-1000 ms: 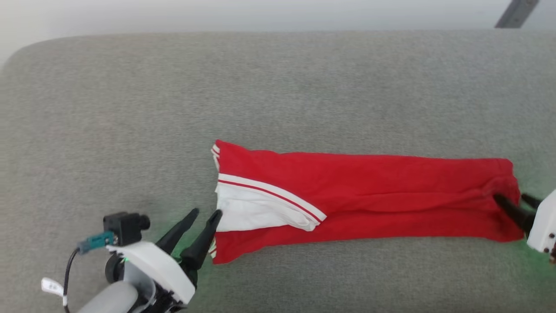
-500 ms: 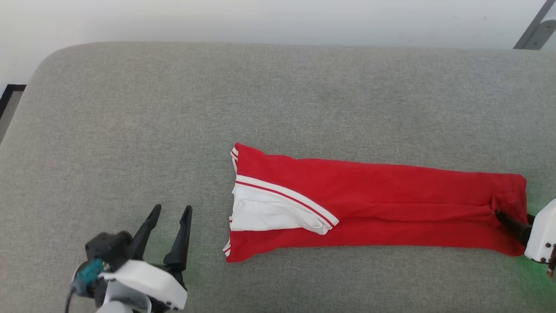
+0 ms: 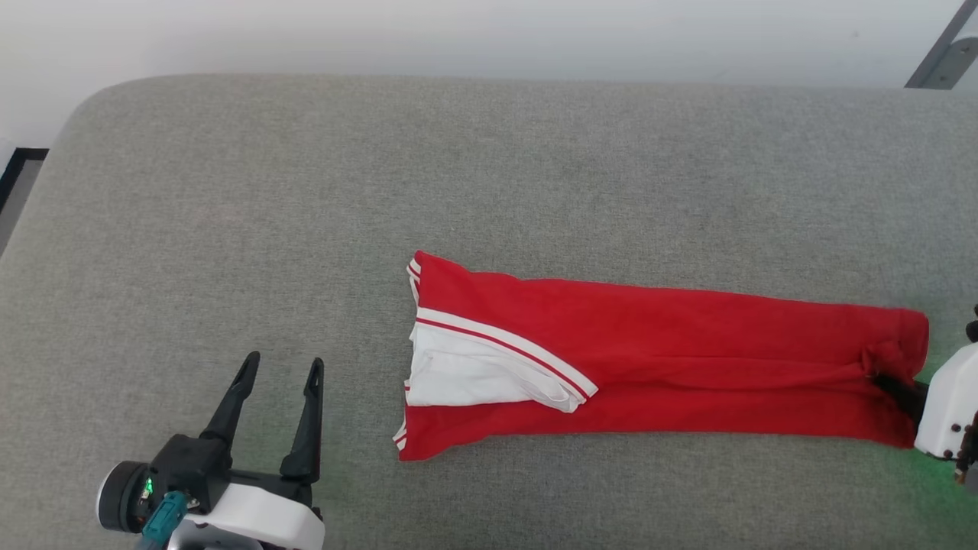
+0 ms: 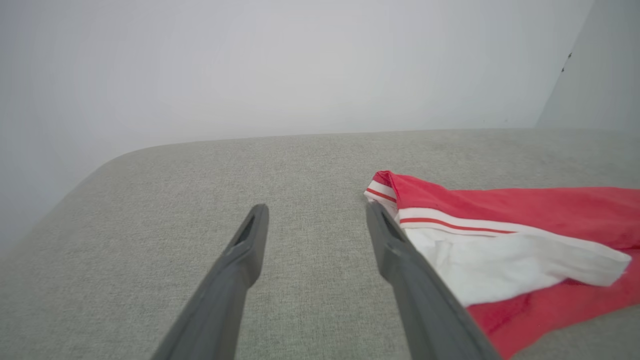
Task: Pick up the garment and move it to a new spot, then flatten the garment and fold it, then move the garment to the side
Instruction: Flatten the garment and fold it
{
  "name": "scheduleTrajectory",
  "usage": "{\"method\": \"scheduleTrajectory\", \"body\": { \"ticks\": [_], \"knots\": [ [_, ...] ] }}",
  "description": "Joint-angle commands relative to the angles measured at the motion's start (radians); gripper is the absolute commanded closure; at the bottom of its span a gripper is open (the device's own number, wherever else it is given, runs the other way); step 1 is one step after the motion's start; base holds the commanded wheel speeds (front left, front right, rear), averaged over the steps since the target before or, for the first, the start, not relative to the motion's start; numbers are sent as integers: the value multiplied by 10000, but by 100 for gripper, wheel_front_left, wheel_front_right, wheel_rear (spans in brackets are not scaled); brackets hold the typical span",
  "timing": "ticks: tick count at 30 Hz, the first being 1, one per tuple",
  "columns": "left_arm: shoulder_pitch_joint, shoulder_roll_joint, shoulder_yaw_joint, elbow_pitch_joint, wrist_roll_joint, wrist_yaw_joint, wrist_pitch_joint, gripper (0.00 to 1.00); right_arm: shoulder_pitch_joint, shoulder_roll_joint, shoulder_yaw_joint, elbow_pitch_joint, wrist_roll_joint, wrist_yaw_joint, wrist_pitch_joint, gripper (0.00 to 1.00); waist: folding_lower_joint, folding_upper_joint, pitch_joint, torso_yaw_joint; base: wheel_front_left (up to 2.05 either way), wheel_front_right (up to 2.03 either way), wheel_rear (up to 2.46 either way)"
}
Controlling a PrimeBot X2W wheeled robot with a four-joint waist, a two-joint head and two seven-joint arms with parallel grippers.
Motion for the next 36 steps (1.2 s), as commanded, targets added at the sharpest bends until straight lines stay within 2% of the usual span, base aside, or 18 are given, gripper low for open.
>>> {"method": "scheduleTrajectory", "body": {
  "ticks": [1,9,18,23,29,36],
  "knots": [
    [118,-61,105,-43,47,-62,-50,0,-51,-54,-8,138,22,-49,-78,100,0,-1,41,-41,0,0,0],
    [-66,-361,436,-195,158,-151,-50,0,-320,-698,-621,459,308,-46,-530,100,0,-1,196,-235,0,0,0],
    [-275,-404,504,-414,174,-172,-52,0,-235,-2248,-1449,1408,474,-35,-1076,100,0,-1,349,-413,0,0,0],
    [-242,-506,416,-411,266,-172,-51,0,-261,-2497,-1799,1786,660,-26,-1348,100,0,-1,339,-465,0,0,0],
    [-159,-500,322,-345,137,-165,-52,0,170,-2374,-1494,405,604,-26,-1385,100,0,-1,205,-474,0,0,0],
    [-27,-561,399,-307,95,-166,-52,0,628,-1791,-740,-2796,249,-24,-918,100,0,-1,-11,-460,0,0,0]
  ]
}}
